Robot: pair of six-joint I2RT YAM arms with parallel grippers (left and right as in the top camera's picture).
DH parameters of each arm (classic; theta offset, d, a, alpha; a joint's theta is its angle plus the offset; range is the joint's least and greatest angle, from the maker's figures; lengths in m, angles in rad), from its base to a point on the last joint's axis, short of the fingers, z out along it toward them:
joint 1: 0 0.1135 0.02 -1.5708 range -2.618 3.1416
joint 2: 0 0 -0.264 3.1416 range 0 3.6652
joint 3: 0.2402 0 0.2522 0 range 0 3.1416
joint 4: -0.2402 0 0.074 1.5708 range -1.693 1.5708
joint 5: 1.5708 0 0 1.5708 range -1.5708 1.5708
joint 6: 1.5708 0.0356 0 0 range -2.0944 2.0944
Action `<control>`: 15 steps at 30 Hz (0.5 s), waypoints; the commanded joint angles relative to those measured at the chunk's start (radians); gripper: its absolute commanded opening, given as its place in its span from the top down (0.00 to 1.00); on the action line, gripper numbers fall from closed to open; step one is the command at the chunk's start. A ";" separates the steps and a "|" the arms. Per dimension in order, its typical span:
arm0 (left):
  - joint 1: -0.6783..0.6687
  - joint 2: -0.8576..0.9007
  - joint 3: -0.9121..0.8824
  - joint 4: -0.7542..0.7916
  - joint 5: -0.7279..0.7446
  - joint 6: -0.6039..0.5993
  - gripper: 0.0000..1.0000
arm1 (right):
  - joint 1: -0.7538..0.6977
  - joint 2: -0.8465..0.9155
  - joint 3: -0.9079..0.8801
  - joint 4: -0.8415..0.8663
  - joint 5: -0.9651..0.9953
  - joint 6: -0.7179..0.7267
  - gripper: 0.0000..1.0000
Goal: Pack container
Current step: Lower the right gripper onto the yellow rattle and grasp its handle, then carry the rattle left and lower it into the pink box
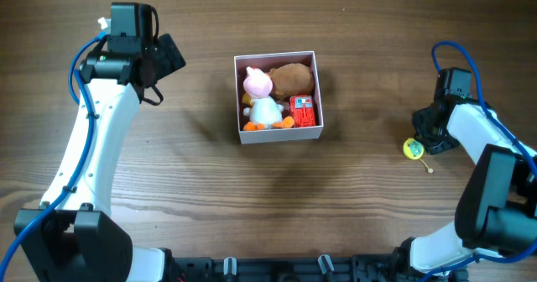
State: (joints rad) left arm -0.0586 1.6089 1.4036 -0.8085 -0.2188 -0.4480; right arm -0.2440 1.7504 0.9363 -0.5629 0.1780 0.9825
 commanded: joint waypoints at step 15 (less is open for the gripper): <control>0.006 -0.006 0.003 -0.001 0.005 -0.012 0.00 | 0.017 -0.074 0.185 -0.058 -0.034 -0.366 0.96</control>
State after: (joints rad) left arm -0.0586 1.6089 1.4036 -0.8085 -0.2188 -0.4480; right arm -0.2432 1.7382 1.0290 -0.5995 0.1570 0.7258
